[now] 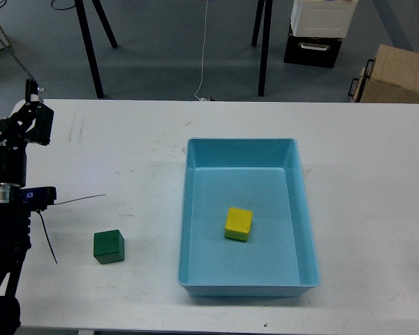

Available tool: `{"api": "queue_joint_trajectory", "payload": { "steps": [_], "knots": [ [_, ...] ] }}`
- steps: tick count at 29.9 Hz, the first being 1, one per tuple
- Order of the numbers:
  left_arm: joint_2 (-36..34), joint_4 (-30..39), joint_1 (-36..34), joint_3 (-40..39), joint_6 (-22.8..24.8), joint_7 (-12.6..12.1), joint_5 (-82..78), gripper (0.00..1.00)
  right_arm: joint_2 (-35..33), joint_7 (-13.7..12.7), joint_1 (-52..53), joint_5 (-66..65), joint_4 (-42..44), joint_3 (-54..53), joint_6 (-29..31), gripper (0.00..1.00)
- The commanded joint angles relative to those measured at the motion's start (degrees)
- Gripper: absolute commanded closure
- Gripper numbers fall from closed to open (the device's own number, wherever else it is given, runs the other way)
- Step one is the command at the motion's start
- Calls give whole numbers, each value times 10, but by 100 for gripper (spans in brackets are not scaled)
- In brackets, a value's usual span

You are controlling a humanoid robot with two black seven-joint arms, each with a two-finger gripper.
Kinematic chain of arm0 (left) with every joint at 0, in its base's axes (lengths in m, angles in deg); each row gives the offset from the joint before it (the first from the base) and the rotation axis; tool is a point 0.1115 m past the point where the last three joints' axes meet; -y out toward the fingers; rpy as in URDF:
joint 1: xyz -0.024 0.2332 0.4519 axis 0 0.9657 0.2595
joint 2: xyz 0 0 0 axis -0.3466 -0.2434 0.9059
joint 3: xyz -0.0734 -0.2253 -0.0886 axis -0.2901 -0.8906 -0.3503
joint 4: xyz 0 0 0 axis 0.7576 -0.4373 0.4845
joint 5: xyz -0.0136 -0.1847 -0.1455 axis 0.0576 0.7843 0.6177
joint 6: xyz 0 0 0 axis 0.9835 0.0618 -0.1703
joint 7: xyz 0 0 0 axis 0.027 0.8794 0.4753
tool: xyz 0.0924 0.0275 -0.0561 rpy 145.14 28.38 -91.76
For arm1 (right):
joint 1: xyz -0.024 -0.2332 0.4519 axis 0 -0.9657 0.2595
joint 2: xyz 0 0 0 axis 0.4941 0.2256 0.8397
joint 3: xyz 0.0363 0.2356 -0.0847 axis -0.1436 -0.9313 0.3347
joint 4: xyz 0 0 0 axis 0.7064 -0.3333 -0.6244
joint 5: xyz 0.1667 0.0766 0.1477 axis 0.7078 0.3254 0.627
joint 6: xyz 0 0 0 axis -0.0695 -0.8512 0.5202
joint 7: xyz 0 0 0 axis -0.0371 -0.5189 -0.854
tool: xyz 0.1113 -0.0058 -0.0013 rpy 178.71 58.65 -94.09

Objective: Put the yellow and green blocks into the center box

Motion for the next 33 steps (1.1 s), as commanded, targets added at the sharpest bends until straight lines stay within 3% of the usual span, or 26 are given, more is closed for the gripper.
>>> {"api": "queue_joint_trajectory", "payload": {
  "steps": [1,4,8,14,22,27,30,33],
  "knots": [
    [-126,6,-51,2,0,1,-1,0,15,0,-1,1,-5,-2,0,1],
    [-256,8,-111,102,0,-2,-9,0,39,-1,3,0,-6,0,0,1],
    [-411,16,-259,331,0,-3,-38,0,59,-1,12,0,-6,-1,0,1],
    [-470,51,-500,617,-13,-10,-128,0,77,0,18,1,-6,-19,0,1],
    [-365,51,-838,1024,-42,-43,-190,0,79,-1,18,0,-3,-19,0,1],
    [-190,51,-1043,1257,-81,-44,-193,0,79,-1,31,0,-1,-15,0,1],
    [-70,62,-1130,1363,-109,-44,-197,0,79,-1,35,0,0,-15,0,1],
    [-17,76,-1163,1421,-121,-42,-213,0,78,-1,34,0,0,-15,0,1]
  ]
}}
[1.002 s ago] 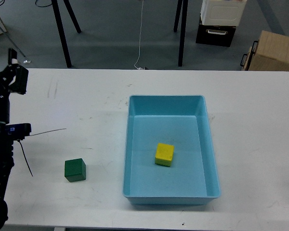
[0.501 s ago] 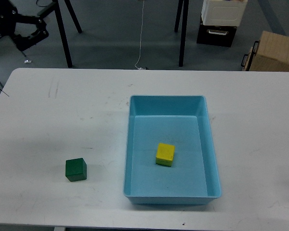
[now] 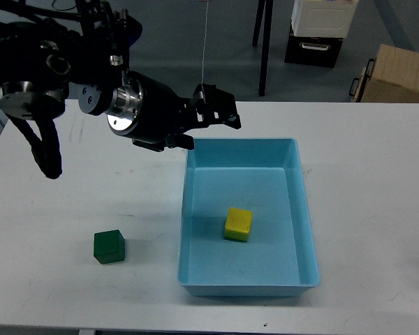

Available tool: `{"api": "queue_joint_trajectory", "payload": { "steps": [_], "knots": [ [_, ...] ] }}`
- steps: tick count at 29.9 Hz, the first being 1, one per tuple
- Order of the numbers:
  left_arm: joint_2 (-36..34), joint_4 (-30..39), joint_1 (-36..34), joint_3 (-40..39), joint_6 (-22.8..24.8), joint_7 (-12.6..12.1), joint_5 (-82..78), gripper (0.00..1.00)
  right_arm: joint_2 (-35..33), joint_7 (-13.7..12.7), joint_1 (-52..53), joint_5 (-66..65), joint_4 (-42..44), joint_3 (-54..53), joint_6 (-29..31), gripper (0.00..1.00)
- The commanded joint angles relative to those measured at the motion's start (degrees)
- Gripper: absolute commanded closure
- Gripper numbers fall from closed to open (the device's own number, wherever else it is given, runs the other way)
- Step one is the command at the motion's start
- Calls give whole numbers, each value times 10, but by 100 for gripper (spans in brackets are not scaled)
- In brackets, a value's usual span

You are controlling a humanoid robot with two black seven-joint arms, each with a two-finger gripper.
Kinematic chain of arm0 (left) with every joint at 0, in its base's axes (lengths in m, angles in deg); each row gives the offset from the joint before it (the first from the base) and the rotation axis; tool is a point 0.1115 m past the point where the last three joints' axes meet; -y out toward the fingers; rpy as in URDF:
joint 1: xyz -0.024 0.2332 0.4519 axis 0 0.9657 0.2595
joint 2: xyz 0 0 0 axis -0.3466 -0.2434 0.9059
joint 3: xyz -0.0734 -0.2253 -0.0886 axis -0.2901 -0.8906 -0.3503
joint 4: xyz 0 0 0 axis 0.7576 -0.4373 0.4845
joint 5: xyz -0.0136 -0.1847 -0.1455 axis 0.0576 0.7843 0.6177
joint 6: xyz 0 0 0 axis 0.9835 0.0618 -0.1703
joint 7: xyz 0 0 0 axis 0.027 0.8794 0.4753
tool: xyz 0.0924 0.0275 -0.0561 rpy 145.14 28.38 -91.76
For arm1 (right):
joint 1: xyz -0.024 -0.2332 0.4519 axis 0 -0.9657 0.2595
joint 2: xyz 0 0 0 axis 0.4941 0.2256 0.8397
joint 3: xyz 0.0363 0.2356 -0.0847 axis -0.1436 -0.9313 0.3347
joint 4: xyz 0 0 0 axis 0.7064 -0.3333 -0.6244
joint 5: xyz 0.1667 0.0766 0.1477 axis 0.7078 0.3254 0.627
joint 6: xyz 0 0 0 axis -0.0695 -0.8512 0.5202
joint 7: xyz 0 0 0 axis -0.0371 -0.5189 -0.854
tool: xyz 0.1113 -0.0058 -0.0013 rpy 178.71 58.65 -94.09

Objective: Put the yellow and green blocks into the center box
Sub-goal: 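Bring the left gripper down over the dark green cube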

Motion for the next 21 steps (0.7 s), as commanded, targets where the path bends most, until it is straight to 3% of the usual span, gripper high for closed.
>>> {"api": "queue_joint_trajectory", "payload": {
  "steps": [1,12,21],
  "knots": [
    [68,16,-44,77,-14,1,-26,0,-1,0,-2,0,0,-1,0,1],
    [69,102,-57,237,-43,8,-246,0,0,-1,-7,0,3,-3,0,1],
    [53,69,18,249,-39,14,-255,0,0,-3,-5,0,27,4,0,1]
  ]
}}
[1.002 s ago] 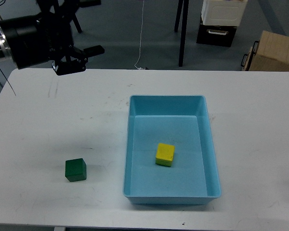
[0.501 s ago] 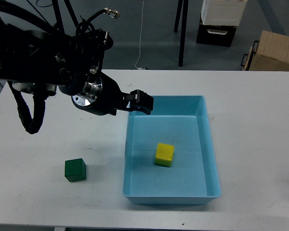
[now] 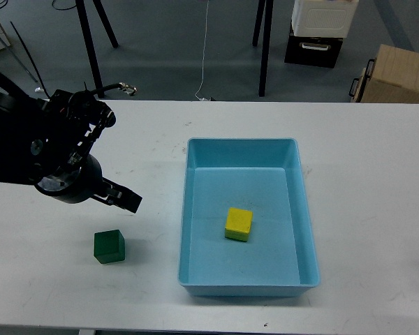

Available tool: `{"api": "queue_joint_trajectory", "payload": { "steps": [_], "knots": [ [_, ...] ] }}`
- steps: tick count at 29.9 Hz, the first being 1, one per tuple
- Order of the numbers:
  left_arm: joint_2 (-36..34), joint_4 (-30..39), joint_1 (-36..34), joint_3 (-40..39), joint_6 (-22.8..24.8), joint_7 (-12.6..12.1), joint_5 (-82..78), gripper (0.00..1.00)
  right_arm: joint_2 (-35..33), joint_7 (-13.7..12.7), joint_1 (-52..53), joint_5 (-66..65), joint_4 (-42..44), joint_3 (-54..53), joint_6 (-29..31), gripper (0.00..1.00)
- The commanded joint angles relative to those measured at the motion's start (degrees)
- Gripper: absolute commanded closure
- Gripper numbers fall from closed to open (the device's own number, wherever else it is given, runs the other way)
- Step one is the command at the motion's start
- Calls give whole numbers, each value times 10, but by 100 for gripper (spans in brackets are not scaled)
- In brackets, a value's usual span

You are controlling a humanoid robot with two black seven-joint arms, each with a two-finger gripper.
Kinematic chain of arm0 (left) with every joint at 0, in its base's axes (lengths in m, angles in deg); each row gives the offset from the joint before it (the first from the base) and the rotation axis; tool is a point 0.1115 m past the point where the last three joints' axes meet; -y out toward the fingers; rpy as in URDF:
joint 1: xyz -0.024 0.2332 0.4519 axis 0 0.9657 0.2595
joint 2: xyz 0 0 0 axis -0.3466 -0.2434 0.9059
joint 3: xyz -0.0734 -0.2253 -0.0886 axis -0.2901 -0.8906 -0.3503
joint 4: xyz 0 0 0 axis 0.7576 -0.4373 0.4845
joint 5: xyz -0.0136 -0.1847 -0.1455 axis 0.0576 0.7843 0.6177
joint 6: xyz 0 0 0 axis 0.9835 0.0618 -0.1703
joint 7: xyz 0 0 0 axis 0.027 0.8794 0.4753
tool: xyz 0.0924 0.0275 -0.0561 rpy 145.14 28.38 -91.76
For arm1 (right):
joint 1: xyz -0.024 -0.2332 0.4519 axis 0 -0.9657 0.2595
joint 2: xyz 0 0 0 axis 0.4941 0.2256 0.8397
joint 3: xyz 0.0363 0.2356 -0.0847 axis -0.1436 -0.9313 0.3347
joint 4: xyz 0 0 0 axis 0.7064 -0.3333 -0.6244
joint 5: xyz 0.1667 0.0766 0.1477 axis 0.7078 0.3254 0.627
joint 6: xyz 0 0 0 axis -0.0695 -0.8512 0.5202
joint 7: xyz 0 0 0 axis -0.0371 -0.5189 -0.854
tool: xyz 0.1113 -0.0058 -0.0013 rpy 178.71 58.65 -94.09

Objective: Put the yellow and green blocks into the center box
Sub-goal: 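Bring the left gripper down over the dark green cube, then close the left gripper on the green cube and lift it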

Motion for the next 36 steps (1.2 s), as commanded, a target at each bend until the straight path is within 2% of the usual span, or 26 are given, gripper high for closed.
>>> {"api": "queue_joint_trajectory", "payload": {
  "steps": [1,7,11,19,36],
  "knots": [
    [-21,-33,44,-3,3,2,5,0,0,-1,1,-1,12,1,0,1],
    [-99,-107,181,-62,7,-1,8,0,-1,-2,7,-1,28,10,0,1],
    [-129,-125,242,-82,-1,-4,6,0,-1,-2,8,-2,28,19,0,1],
    [-142,-119,251,-88,-22,-4,6,0,-5,-2,11,-3,28,18,0,1],
    [-118,-116,288,-108,-57,-4,-1,3,-6,-2,4,-3,22,15,0,1]
  ]
}}
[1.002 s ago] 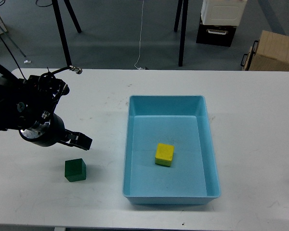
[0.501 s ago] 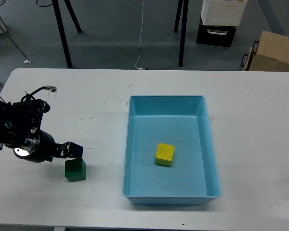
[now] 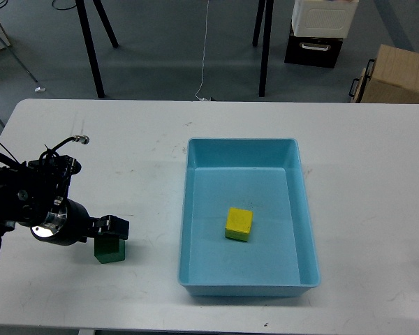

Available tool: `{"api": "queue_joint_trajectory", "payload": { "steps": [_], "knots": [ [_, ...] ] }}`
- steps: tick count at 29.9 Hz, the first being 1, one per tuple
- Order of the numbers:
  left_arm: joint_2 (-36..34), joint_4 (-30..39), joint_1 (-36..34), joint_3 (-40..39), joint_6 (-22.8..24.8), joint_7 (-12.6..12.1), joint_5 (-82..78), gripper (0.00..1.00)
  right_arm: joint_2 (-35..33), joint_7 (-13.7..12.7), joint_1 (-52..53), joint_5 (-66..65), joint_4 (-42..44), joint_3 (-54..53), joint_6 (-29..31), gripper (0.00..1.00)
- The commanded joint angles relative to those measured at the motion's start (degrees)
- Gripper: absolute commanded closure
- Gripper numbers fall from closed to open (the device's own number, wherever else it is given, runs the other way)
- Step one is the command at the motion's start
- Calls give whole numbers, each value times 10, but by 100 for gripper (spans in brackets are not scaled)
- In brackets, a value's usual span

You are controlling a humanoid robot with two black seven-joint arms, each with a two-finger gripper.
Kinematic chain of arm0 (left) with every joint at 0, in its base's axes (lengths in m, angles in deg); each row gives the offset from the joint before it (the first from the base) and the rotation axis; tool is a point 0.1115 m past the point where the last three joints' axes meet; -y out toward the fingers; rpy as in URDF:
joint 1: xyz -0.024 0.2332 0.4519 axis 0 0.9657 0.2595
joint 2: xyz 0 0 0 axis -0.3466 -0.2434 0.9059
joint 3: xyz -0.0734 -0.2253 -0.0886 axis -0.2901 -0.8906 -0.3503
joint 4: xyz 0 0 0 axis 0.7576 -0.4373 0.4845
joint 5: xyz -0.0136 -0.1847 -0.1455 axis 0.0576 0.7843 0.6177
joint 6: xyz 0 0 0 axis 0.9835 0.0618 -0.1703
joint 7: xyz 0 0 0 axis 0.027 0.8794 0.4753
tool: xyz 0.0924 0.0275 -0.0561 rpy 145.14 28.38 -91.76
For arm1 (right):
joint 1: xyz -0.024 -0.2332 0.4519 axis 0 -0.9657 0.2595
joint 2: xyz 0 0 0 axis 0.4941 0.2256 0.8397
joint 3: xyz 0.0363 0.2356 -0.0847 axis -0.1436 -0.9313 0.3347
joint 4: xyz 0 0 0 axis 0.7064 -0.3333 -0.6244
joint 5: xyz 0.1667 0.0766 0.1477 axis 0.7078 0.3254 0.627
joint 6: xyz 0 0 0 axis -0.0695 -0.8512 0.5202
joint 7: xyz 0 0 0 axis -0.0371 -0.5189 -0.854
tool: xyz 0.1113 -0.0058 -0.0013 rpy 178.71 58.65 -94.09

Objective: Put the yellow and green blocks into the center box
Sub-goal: 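Close the left gripper on the green cube and lift it, then carry the green cube into the blue bin beside the yellow cube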

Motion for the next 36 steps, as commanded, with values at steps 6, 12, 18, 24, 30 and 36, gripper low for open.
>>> {"api": "queue_joint_trajectory", "payload": {
  "steps": [6,12,18,24,30,36],
  "knots": [
    [18,14,1,3,-10,-2,-2,20,-1,0,-1,0,-3,-3,0,1],
    [20,30,-1,18,-23,-4,-2,51,-1,0,-2,0,-3,-3,0,1],
    [19,41,-8,41,-50,-20,-8,99,-1,0,-2,0,-3,-1,0,1],
    [12,40,-72,33,-66,-18,-15,100,-1,0,-4,0,-3,-2,0,1],
    [-4,57,-240,-89,115,11,84,100,-1,1,-4,0,-3,-5,0,1],
    [140,41,-343,-137,155,15,170,100,-1,1,-4,0,-1,-11,0,1]
  ]
}}
